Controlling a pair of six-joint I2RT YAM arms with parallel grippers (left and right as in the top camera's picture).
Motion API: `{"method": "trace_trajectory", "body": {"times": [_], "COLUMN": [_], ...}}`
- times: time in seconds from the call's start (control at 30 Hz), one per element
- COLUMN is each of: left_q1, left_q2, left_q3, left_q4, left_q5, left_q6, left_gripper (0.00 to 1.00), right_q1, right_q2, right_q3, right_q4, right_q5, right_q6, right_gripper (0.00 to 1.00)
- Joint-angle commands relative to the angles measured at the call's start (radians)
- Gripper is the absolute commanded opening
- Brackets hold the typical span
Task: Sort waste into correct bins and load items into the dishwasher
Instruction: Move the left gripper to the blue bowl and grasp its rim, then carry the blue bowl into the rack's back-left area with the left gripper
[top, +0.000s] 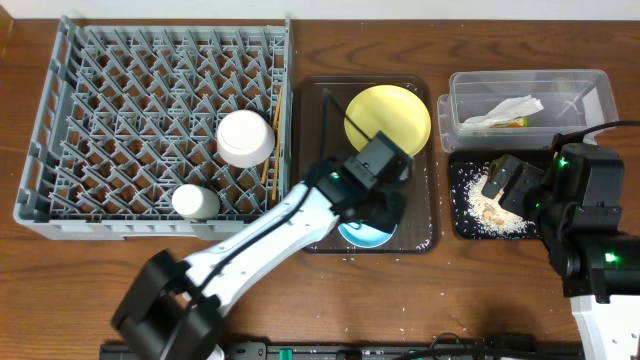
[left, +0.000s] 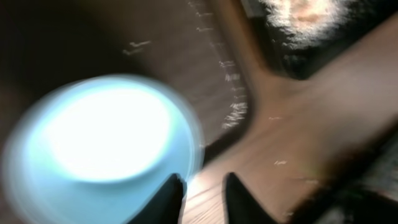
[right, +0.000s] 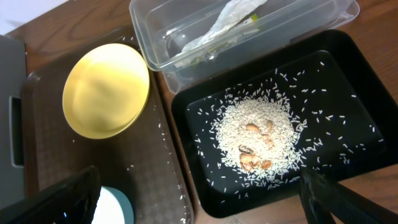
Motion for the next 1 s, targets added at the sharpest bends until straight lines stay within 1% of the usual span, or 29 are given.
{"method": "trace_trajectory", "body": {"times": [0.0,0.17,0.23,0.27,0.33,0.4,0.47,0.53,0.7,0.8,0.87,0.97], "left_q1": [0.052,0.109,0.128,0.135,0.135,0.130,0.127,0.129,0.145,0.187,0.221,0.278], "left_q2": [0.005,0.075,0.121,0.154,0.184,0.211,0.239,0.247,0.194,0.058,-0.023,-0.148], "left_q3": [-0.007,-0.080,-0.087,-0.087,-0.087,-0.087,-0.087,-0.087,-0.048,0.010,0.024,0.027], "left_q4": [-0.100,-0.087,-0.068,-0.046,-0.016,0.005,0.020,0.020,-0.026,-0.056,-0.056,-0.063], "left_q5": [-0.291,-0.309,-0.285,-0.209,-0.110,-0.050,-0.030,-0.030,-0.012,-0.029,-0.084,-0.262], "left_q6": [0.026,0.026,0.027,0.030,0.034,0.047,0.049,0.048,0.048,0.049,0.049,0.050], "left_gripper": [0.39,0.47,0.47,0.48,0.47,0.47,0.30,0.08,0.07,0.07,0.07,0.08], "right_q1": [-0.010,-0.010,-0.010,-0.010,-0.010,-0.010,-0.010,-0.010,-0.010,-0.010,-0.010,-0.010], "right_q2": [0.000,0.000,0.000,0.000,0.000,0.000,0.000,0.000,0.000,0.000,0.000,0.000], "right_q3": [0.000,0.000,0.000,0.000,0.000,0.000,0.000,0.000,0.000,0.000,0.000,0.000], "right_q4": [-0.001,-0.001,-0.001,-0.001,-0.001,-0.001,-0.001,-0.001,-0.001,-0.001,-0.001,-0.001], "right_q5": [0.010,0.010,0.010,0.010,0.010,0.010,0.010,0.010,0.010,0.010,0.010,0.010], "right_q6": [-0.003,-0.003,-0.003,-0.003,-0.003,-0.003,-0.003,-0.003,-0.003,-0.003,-0.003,-0.003], "right_gripper": [0.99,0.99,0.99,0.99,0.99,0.99,0.99,0.99,0.99,0.99,0.99,0.99]}}
